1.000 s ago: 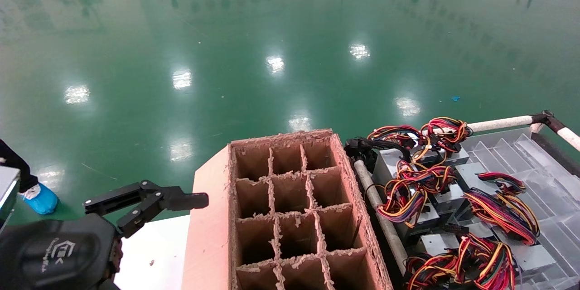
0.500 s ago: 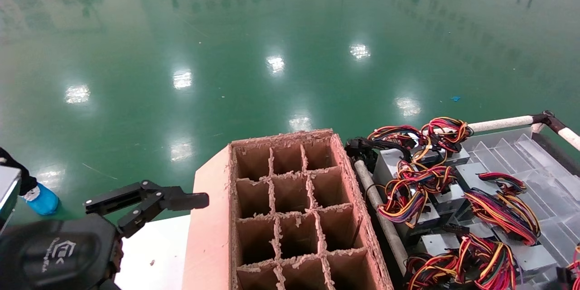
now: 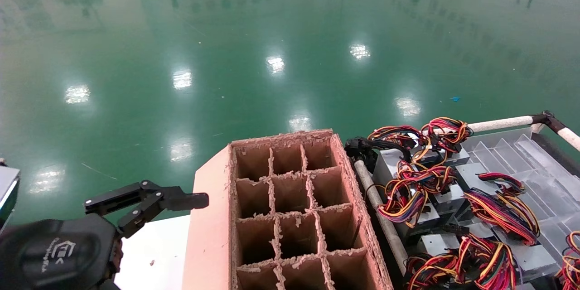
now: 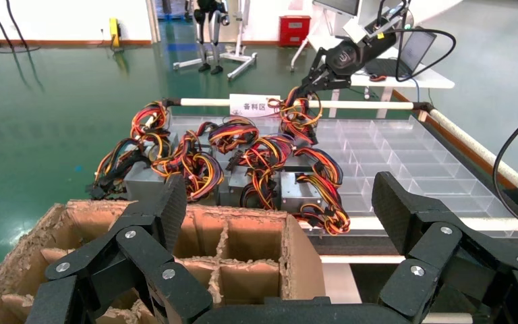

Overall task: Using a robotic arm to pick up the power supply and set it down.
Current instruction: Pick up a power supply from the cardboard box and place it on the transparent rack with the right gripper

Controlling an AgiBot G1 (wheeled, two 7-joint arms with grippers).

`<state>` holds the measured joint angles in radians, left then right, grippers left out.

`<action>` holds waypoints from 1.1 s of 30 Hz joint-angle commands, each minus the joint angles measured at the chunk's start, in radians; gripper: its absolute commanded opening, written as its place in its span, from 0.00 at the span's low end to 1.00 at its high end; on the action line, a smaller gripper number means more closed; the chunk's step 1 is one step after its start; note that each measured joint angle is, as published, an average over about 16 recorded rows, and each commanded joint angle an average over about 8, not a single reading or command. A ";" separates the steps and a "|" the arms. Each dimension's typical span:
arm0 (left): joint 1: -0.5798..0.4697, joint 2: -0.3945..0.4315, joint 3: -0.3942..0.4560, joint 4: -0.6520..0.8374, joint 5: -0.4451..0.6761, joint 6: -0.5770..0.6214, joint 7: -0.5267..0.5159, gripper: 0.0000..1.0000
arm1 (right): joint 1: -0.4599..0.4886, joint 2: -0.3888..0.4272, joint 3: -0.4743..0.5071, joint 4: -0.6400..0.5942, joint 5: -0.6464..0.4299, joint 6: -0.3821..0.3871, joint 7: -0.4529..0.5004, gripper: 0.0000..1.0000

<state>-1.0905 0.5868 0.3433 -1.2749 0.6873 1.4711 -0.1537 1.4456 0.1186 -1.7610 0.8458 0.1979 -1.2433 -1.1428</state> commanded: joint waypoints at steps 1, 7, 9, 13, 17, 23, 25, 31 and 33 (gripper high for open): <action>0.000 0.000 0.000 0.000 0.000 0.000 0.000 1.00 | -0.002 0.003 -0.005 -0.001 0.004 0.000 -0.002 0.00; 0.000 0.000 0.000 0.000 0.000 0.000 0.000 1.00 | -0.006 0.022 -0.019 -0.019 0.024 0.000 0.010 0.00; 0.000 0.000 0.000 0.000 0.000 0.000 0.000 1.00 | -0.007 0.024 -0.024 -0.030 0.034 0.001 0.013 0.00; 0.000 0.000 0.000 0.000 0.000 0.000 0.000 1.00 | -0.005 0.020 -0.033 -0.058 0.053 0.004 0.018 0.00; 0.000 0.000 0.000 0.000 0.000 0.000 0.000 1.00 | -0.005 0.010 -0.037 -0.093 0.062 0.003 0.025 0.00; 0.000 0.000 0.000 0.000 0.000 0.000 0.000 1.00 | -0.008 -0.009 -0.037 -0.138 0.056 -0.010 0.039 0.00; 0.000 0.000 0.001 0.000 0.000 0.000 0.000 1.00 | -0.009 -0.016 -0.036 -0.147 0.051 -0.015 0.043 0.00; 0.000 0.000 0.001 0.000 0.000 0.000 0.000 1.00 | -0.008 -0.047 -0.025 -0.159 0.023 -0.021 0.053 0.00; 0.000 0.000 0.001 0.000 0.000 0.000 0.000 1.00 | -0.006 -0.060 -0.019 -0.159 0.007 -0.016 0.057 0.00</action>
<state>-1.0907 0.5866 0.3440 -1.2749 0.6868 1.4709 -0.1533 1.4424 0.0573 -1.7773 0.6904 0.2001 -1.2530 -1.0829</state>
